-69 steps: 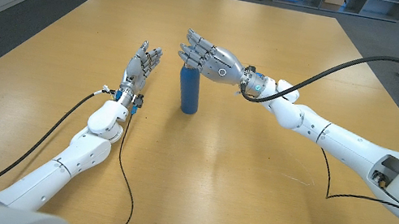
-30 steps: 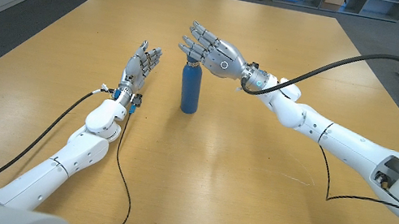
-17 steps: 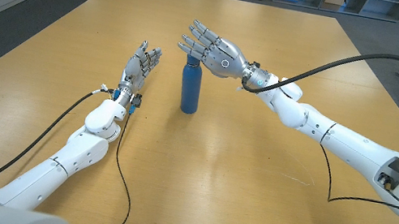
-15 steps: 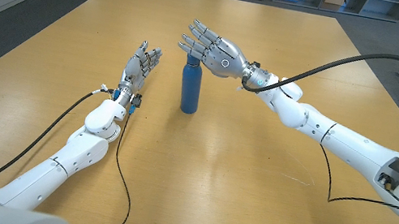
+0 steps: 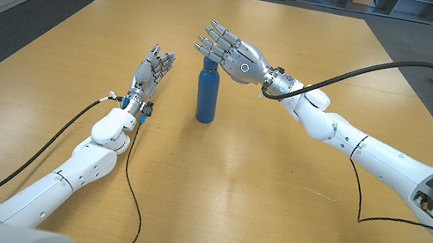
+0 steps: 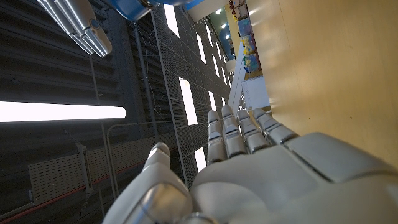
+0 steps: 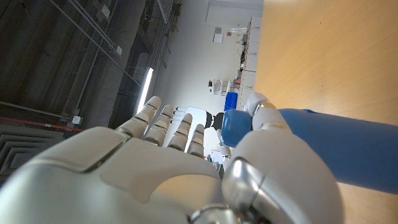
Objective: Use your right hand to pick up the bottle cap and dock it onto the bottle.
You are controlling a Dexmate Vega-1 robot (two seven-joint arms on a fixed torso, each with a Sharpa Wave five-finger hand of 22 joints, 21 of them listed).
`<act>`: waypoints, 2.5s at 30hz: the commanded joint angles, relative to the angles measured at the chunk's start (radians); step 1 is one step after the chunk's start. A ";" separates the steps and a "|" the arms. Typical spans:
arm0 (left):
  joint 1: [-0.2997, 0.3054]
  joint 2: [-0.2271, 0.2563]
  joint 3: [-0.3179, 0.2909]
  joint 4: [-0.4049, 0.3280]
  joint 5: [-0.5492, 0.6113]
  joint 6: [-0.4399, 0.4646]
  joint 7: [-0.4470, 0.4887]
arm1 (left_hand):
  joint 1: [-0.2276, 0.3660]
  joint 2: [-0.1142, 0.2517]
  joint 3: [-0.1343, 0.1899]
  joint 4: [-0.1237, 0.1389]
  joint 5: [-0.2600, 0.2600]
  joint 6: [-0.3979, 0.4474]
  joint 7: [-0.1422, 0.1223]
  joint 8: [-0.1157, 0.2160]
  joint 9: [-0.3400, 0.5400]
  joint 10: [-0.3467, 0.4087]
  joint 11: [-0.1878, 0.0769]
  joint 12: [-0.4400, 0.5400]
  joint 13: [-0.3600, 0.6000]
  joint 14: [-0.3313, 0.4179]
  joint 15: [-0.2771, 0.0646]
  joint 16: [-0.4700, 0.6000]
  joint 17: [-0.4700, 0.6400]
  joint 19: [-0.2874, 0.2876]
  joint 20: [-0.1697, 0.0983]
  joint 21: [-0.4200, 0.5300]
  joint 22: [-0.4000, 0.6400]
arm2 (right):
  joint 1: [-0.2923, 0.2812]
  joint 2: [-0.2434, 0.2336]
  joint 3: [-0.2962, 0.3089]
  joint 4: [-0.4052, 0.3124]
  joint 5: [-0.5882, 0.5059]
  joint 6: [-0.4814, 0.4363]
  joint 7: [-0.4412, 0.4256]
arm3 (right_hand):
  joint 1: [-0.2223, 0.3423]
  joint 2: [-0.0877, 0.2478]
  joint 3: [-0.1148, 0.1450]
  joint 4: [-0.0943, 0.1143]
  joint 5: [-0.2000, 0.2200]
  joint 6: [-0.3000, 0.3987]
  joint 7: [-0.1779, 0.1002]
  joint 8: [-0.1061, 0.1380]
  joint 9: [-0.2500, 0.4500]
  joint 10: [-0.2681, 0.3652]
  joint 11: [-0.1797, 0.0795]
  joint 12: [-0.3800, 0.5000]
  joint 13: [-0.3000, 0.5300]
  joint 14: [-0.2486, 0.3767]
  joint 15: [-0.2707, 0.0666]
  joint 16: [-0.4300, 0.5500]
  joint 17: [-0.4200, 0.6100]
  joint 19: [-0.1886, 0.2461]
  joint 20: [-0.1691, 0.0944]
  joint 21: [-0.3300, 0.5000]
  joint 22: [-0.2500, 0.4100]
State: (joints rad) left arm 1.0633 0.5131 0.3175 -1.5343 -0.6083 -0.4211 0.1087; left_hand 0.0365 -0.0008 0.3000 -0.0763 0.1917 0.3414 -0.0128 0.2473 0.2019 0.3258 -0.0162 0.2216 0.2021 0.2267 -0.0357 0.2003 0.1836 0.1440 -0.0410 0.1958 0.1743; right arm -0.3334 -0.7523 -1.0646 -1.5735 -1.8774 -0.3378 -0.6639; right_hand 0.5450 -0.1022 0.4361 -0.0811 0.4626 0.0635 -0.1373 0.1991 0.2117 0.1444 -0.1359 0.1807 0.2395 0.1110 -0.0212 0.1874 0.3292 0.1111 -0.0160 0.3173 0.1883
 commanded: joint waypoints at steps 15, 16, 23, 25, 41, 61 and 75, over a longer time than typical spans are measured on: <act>0.023 0.017 0.009 -0.070 0.040 0.044 0.052 | -0.001 0.008 0.002 -0.004 -0.006 0.009 -0.001 -0.007 0.006 0.007 -0.003 -0.001 0.006 0.011 -0.030 -0.001 0.005 -0.001 -0.010 -0.002 0.003 | -0.119 -0.067 0.112 -0.131 0.061 0.005 0.132 | -0.005 0.007 -0.003 -0.005 0.029 0.043 0.027 0.029 0.004 0.057 -0.024 0.029 0.002 0.055 -0.057 0.036 -0.013 0.067 -0.045 0.008 0.002; 0.030 0.018 0.009 -0.078 0.046 0.045 0.060 | -0.001 0.008 0.002 -0.004 -0.006 0.009 -0.001 -0.007 0.006 0.006 -0.002 -0.001 0.006 0.011 -0.030 0.000 0.005 -0.001 -0.010 -0.002 0.003 | -0.131 -0.068 0.120 -0.144 0.066 -0.002 0.147 | -0.005 0.009 -0.003 -0.005 0.030 0.044 0.031 0.029 0.004 0.057 -0.024 0.029 0.002 0.057 -0.059 0.036 -0.014 0.067 -0.050 0.007 0.002; 0.071 0.026 0.001 -0.112 0.068 0.033 0.091 | -0.001 0.008 0.002 -0.004 -0.006 0.012 -0.001 -0.007 0.006 0.009 -0.001 -0.001 0.006 0.016 -0.031 0.002 0.005 0.001 -0.012 -0.001 0.003 | -0.214 -0.056 0.172 -0.212 0.129 -0.046 0.179 | -0.001 0.043 0.010 0.002 0.033 0.036 0.053 0.028 0.004 0.068 -0.017 0.032 -0.001 0.062 -0.068 0.037 -0.020 0.073 -0.067 0.005 0.002; 0.077 0.032 -0.002 -0.114 0.053 0.022 0.067 | -0.001 0.008 0.002 -0.004 -0.006 0.012 -0.001 -0.007 0.006 0.010 -0.001 0.000 0.006 0.016 -0.032 0.002 0.005 0.002 -0.012 -0.001 0.003 | -0.230 -0.046 0.181 -0.221 0.132 -0.055 0.203 | 0.001 0.052 0.014 0.002 0.034 0.038 0.052 0.029 0.004 0.069 -0.016 0.032 -0.001 0.063 -0.069 0.037 -0.021 0.074 -0.068 0.005 0.002; 0.085 0.076 -0.040 -0.120 -0.018 0.003 -0.025 | -0.002 0.007 0.002 -0.005 -0.006 0.015 -0.001 -0.007 0.006 0.011 -0.002 -0.001 0.006 0.019 -0.034 0.002 0.005 0.008 -0.015 0.001 0.003 | -0.481 0.005 0.375 -0.303 0.536 -0.157 0.129 | 0.038 0.111 0.052 -0.017 0.021 0.160 0.054 0.079 0.000 0.186 -0.028 0.065 -0.007 0.158 -0.103 0.059 -0.051 0.163 -0.090 0.023 0.000; 0.105 0.057 -0.043 -0.173 0.061 0.032 0.091 | -0.002 0.009 0.002 -0.006 -0.006 0.022 -0.002 -0.006 0.007 0.017 -0.001 0.000 0.006 0.028 -0.037 0.004 0.005 0.015 -0.016 0.003 0.003 | -0.781 0.002 0.714 -0.312 1.530 0.313 -0.002 | 0.010 0.126 0.047 -0.002 0.000 0.198 0.102 0.086 -0.003 0.229 0.010 0.074 -0.013 0.187 -0.066 0.060 -0.061 0.190 -0.058 0.027 0.002; 0.125 0.063 -0.043 -0.196 0.064 0.057 0.105 | -0.003 0.009 0.002 -0.007 -0.006 0.022 -0.001 -0.008 0.007 0.015 -0.002 -0.001 0.006 0.028 -0.036 0.003 0.005 0.015 -0.017 0.003 0.003 | -0.735 0.123 0.760 -0.114 2.094 0.605 0.301 | -0.070 0.166 0.019 0.053 -0.051 0.261 0.161 0.087 -0.004 0.243 0.088 0.078 -0.018 0.190 -0.017 0.060 -0.054 0.217 -0.029 0.029 0.004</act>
State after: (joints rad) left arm 1.1759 0.5730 0.2743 -1.7144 -0.5492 -0.3816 0.1988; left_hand 0.0323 0.0033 0.2999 -0.0760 0.1917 0.3522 -0.0133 0.2396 0.2069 0.3328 -0.0161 0.2216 0.2070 0.2483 -0.0393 0.2004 0.1836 0.1493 -0.0356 0.1958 0.1743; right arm -1.0754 -0.6938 -0.3611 -1.8054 -0.1935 0.0635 -0.5509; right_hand 0.4902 0.0603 0.4562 -0.0403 0.4193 0.2885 0.0255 0.2744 0.2044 0.3827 -0.0620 0.2517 0.2211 0.2884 -0.0410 0.2442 0.2720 0.3108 -0.0427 0.3407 0.1887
